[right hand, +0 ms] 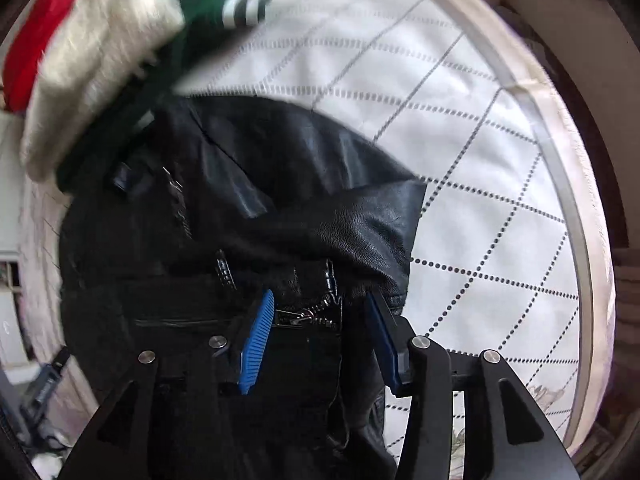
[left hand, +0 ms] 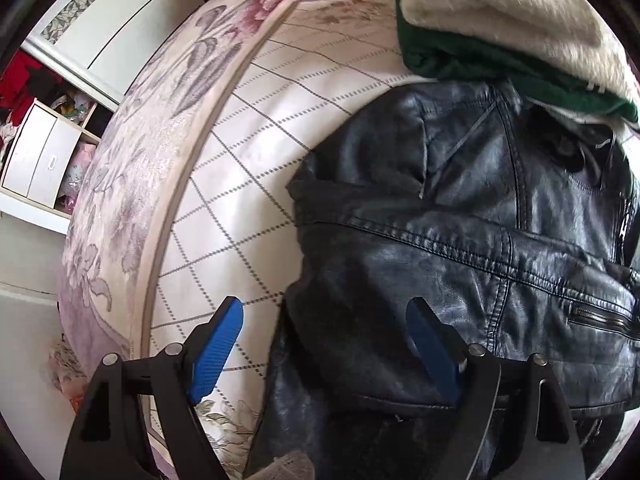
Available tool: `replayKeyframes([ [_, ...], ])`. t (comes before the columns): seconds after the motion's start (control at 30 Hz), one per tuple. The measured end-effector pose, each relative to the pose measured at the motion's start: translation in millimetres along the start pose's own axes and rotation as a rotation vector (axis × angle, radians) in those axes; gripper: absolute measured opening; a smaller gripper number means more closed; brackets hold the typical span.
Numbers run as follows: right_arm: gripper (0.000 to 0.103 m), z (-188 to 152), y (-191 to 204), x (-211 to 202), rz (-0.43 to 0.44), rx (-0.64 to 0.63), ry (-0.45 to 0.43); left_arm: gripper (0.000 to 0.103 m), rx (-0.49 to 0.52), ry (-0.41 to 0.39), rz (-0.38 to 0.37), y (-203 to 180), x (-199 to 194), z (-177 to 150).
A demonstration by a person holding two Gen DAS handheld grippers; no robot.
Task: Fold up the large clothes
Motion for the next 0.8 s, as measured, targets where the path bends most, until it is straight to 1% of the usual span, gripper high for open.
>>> replayKeyframes([
  [0.03, 0.042, 1.5, 3.2, -2.9, -0.017, -0.027, -0.029, 0.084, 0.004, 0.009, 0.005, -1.7, 4.0, -1.2],
  [0.07, 0.041, 1.9, 6.9, -6.8, -0.051, -0.064, -0.054, 0.084, 0.007, 0.017, 0.005, -3.1, 6.9, -2.0],
  [0.17, 0.038, -1.1, 17.4, -20.8, -0.116, -0.136, -0.120, 0.084, 0.005, 0.018, 0.009, -3.3, 9.7, -4.1],
  [0.2, 0.031, -3.9, 20.6, -23.7, -0.116, -0.142, -0.125, 0.084, 0.002, 0.018, 0.009, -3.2, 10.1, -4.6],
  [0.23, 0.022, -5.5, 19.7, -25.6, -0.116, -0.137, -0.131, 0.084, -0.002, 0.019, 0.009, -2.9, 10.1, -5.2],
  [0.27, 0.011, -7.6, 16.9, -27.2, -0.096, -0.120, -0.128, 0.084, -0.004, 0.020, 0.008, -2.5, 9.6, -6.0],
  [0.3, 0.010, -8.6, 14.0, -30.3, -0.068, -0.096, -0.132, 0.084, -0.005, 0.021, 0.006, -1.7, 8.5, -6.8],
  [0.37, 0.009, -10.4, 9.5, -47.2, -0.016, -0.049, -0.174, 0.084, -0.007, 0.013, 0.005, 0.4, 3.5, -6.7],
  [0.4, 0.006, -10.5, 8.2, -56.9, 0.002, -0.035, -0.197, 0.084, -0.007, 0.010, 0.005, 0.6, 1.8, -6.5],
  [0.47, 0.006, -10.0, 2.0, -78.8, 0.023, -0.002, -0.247, 0.084, -0.014, -0.001, 0.001, 3.4, -4.5, -4.6],
  [0.53, 0.006, -7.1, -4.6, -106.7, 0.021, 0.022, -0.313, 0.084, -0.036, -0.014, -0.014, 6.9, -11.9, -1.3],
  [0.6, 0.006, -3.9, -10.8, -123.9, 0.001, 0.045, -0.356, 0.084, -0.059, -0.026, -0.035, 8.3, -18.6, 2.8],
  [0.63, 0.006, -0.8, -20.9, -127.4, -0.017, 0.052, -0.364, 0.084, -0.064, -0.029, -0.044, 7.2, -20.4, 5.0],
  [0.7, 0.006, 7.4, -28.7, -113.6, -0.058, 0.061, -0.337, 0.084, -0.067, -0.024, -0.051, 3.5, -17.3, 7.4],
  [0.73, 0.006, 11.1, -33.4, -98.9, -0.078, 0.066, -0.305, 0.084, -0.064, -0.018, -0.050, 1.0, -12.4, 8.1],
  [0.8, 0.006, 15.1, -37.8, -59.1, -0.099, 0.062, -0.207, 0.084, -0.051, -0.004, -0.028, -1.5, 1.5, 8.5],
])
Point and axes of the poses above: each gripper's, at about its wrist camera, not at the fingertips, and x roughly the way its jaws point, y to its left, z to its top, the point moved 9 cm from there along x, roughly the way its jaws point, and after that the axes turned 12 degrees about -z, right-handed, at the moved point
